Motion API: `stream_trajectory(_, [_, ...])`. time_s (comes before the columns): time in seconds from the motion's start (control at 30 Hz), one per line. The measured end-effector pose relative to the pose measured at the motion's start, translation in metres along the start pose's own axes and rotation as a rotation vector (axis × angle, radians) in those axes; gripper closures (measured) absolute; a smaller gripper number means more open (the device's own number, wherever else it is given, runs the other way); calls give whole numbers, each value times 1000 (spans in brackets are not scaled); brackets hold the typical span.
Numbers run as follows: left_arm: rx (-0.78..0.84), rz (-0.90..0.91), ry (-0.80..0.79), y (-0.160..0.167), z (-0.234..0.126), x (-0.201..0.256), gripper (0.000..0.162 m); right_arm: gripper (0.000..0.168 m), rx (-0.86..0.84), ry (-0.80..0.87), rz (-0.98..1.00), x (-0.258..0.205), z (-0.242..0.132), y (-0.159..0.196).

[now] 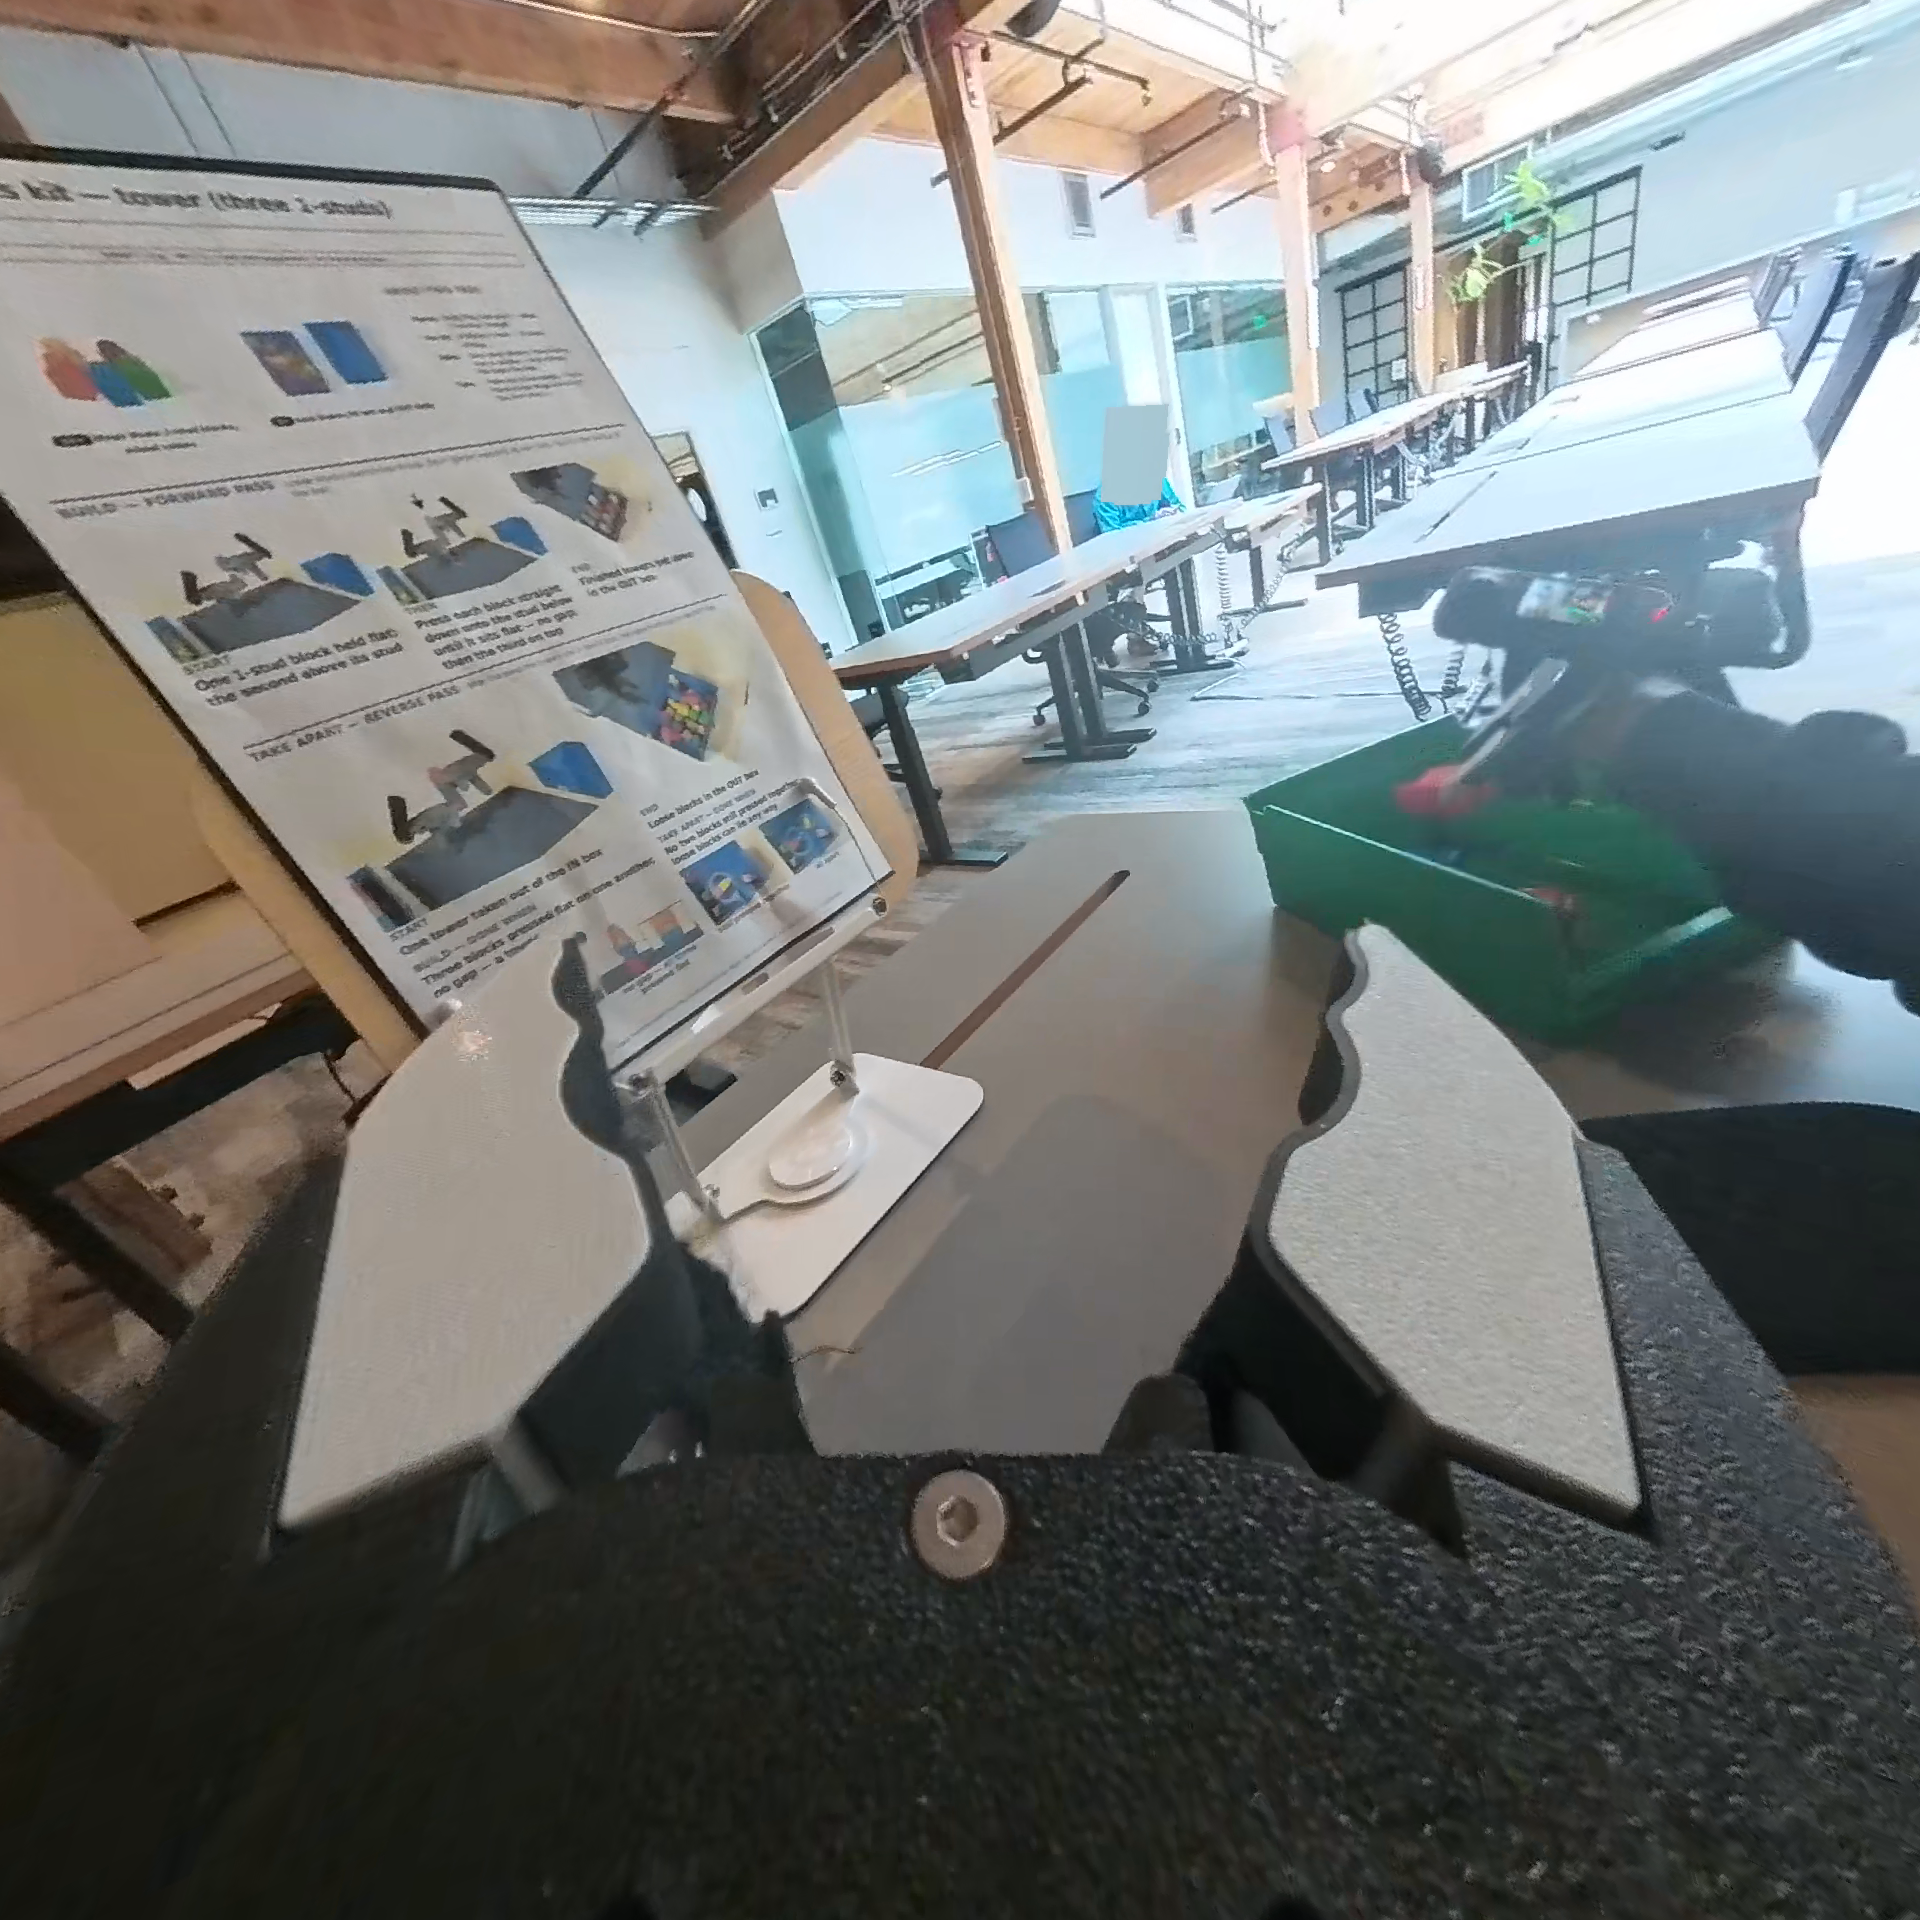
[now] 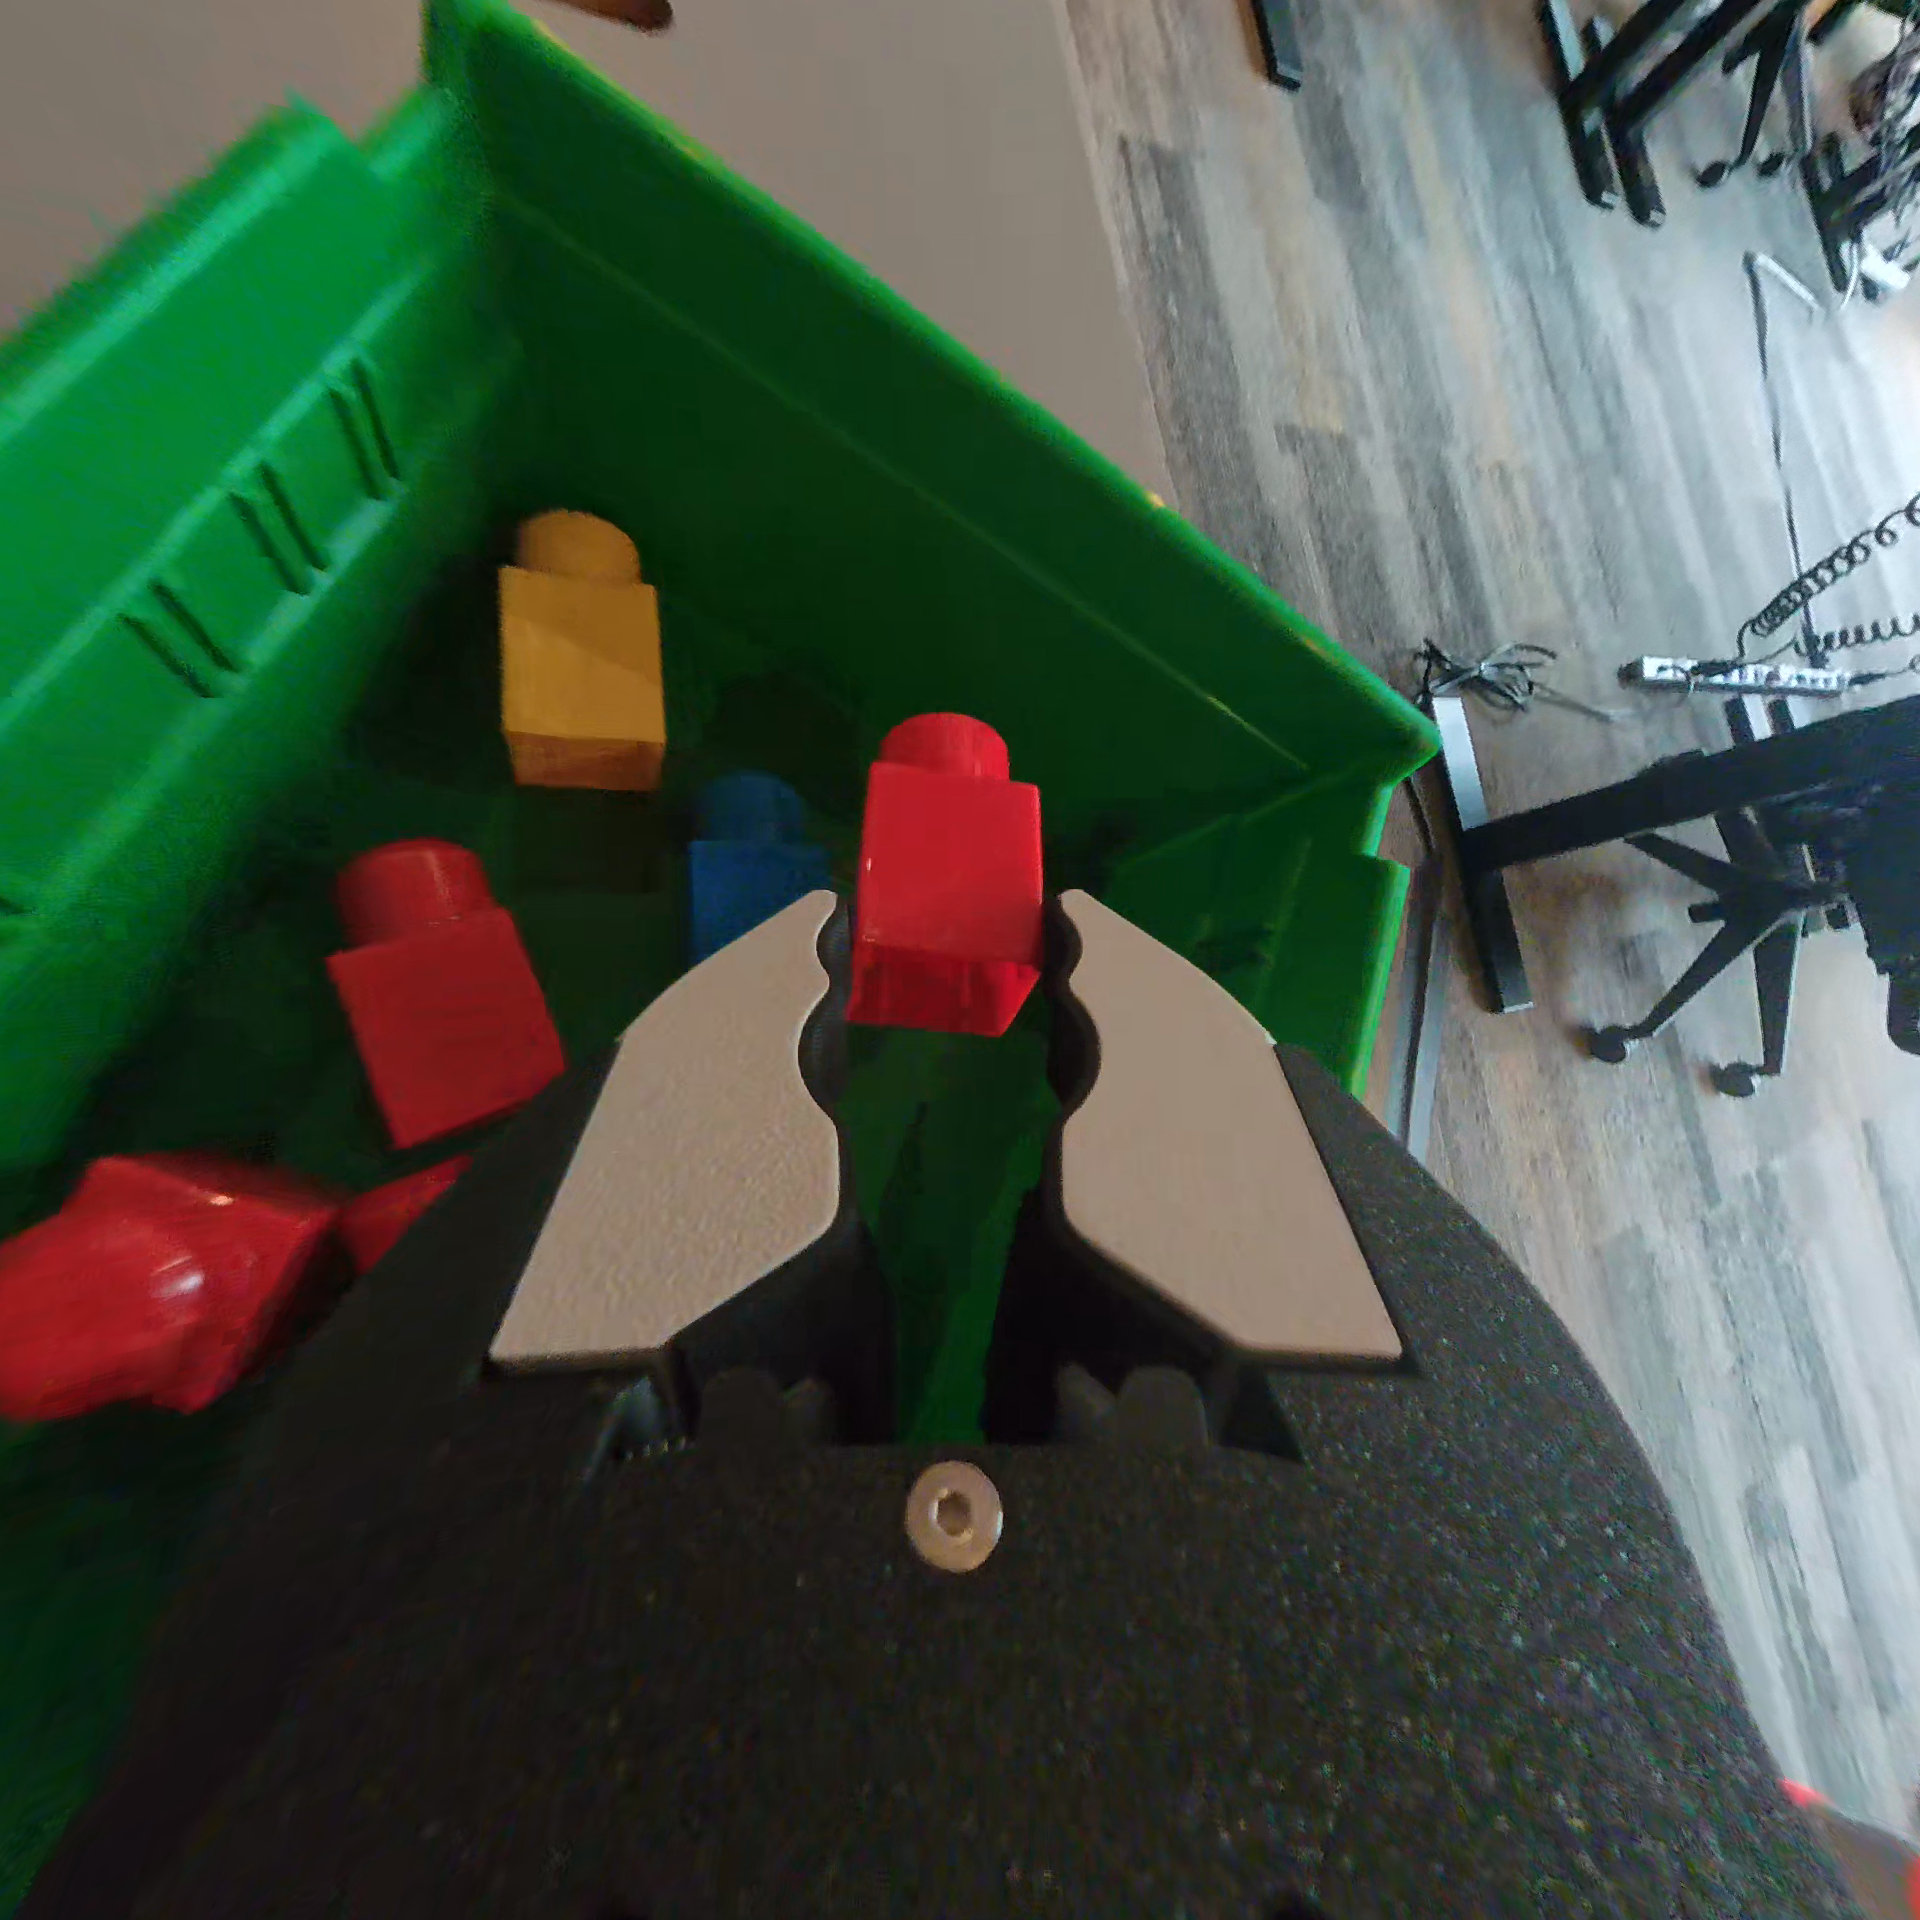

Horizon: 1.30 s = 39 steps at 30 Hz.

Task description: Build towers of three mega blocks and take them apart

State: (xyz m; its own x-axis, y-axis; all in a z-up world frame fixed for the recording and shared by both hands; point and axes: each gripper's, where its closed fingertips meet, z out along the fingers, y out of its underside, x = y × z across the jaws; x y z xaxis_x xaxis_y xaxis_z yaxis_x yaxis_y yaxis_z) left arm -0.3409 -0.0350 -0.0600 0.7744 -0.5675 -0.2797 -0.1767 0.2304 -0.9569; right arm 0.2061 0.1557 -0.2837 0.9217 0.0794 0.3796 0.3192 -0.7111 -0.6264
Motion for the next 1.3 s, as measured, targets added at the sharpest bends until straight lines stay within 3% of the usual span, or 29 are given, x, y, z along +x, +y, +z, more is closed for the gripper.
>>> stream_trajectory(0.27, [-38, -30, -75, 3, -8, -16, 36, 133, -84, -29, 45, -2, 30, 26])
stream_trajectory(0.57, [-102, -51, -97, 14, -11, -23, 38, 132, -104, -52, 82, -7, 33, 32])
stream_trajectory(0.67, [-141, -59, -131, 20, -17, -29, 39, 118, -102, -12, 76, -1, 27, 30])
stream_trajectory(0.93, [-244, -98, -345, 38, -77, -67, 46, 89, 35, 51, 25, 6, -28, 1])
stream_trajectory(1.07, [-343, -143, -463, 56, -120, -87, 50, 89, 213, -9, -15, -17, -73, -29])
stream_trajectory(1.3, [-646, -187, -659, 119, -182, -104, 59, 92, 404, -39, -127, -54, -129, -58])
